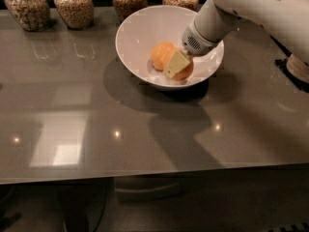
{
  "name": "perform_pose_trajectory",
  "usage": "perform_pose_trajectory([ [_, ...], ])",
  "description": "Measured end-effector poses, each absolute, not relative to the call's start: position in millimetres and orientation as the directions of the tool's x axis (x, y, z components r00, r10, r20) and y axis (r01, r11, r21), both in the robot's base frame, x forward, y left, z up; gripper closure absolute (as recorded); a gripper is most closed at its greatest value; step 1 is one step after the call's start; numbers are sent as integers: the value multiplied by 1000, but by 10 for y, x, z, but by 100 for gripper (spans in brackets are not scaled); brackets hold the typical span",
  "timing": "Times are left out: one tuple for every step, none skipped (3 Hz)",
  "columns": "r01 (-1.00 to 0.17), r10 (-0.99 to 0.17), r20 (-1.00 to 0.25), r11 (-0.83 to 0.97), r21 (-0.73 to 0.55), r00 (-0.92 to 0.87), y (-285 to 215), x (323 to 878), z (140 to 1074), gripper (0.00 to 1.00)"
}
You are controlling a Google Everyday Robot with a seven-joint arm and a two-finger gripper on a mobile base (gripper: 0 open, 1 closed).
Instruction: Pick orange from white bowl
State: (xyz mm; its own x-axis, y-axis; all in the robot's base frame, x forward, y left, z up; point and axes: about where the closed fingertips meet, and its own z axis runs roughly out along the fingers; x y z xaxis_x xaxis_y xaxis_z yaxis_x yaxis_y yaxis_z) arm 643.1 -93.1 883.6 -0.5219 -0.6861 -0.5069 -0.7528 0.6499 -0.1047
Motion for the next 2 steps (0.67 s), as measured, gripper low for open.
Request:
perform_pose_trajectory([
  [-758, -678, -553, 641, -122, -484, -928, 6448, 9103, 100],
  [-764, -667, -630, 621, -173, -399, -921, 6467, 9569, 100],
])
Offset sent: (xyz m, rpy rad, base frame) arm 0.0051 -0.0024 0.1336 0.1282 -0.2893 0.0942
